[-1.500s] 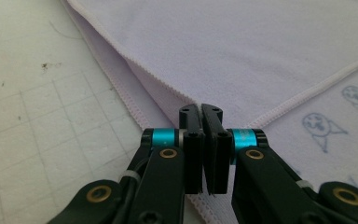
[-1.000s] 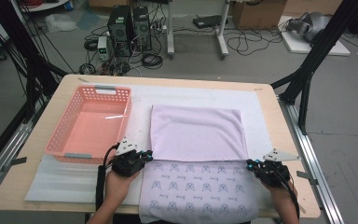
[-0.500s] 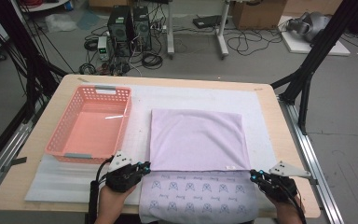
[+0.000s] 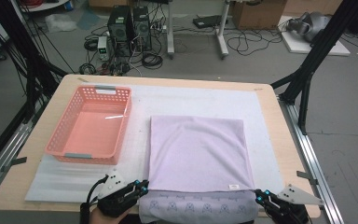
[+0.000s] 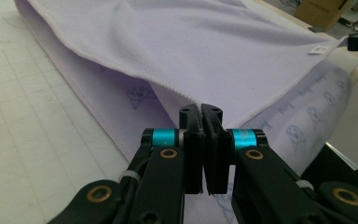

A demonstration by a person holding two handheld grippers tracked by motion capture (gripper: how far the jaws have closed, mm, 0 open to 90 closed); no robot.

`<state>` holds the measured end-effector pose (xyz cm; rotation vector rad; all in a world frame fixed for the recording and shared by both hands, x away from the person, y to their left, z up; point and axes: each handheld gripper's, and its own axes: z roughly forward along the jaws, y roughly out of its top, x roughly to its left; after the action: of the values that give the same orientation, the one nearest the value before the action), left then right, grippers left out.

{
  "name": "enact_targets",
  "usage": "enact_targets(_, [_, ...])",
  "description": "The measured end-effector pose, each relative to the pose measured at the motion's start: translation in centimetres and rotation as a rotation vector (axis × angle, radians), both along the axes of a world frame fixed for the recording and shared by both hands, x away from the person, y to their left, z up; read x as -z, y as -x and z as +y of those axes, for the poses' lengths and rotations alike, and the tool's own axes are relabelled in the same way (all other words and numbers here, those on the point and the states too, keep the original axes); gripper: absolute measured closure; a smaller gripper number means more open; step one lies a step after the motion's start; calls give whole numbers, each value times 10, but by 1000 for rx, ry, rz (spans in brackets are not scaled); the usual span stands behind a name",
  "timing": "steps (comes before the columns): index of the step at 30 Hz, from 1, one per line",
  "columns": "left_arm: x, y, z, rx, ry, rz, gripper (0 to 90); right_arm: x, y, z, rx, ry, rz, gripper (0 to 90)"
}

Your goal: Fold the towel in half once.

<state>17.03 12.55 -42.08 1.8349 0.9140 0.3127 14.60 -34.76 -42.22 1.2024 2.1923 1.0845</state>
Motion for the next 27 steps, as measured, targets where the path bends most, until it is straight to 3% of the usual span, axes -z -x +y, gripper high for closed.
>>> enact_targets(10, [-2,28,7,47,-8,10,870,-6,34,-5,-13,-22,-7,871])
enact_targets(14, [5,31,8,75,-19,28,859,-5,40,-5,-17,-22,14,868])
enact_targets(15, [8,27,7,72,-18,24,777,-4,39,-4,-15,-16,32,844])
enact_targets(16, [9,23,7,55,-19,14,628,-3,36,-4,-9,-17,44,739])
enact_targets(17, [8,17,7,42,-14,7,553,-2,33,-5,12,-26,43,629])
enact_targets(19, [4,3,6,25,-4,-5,493,-4,25,-8,50,-55,29,595])
enact_targets(27, [-6,-67,-4,-31,27,-1,520,-9,-32,-7,102,-77,-14,568])
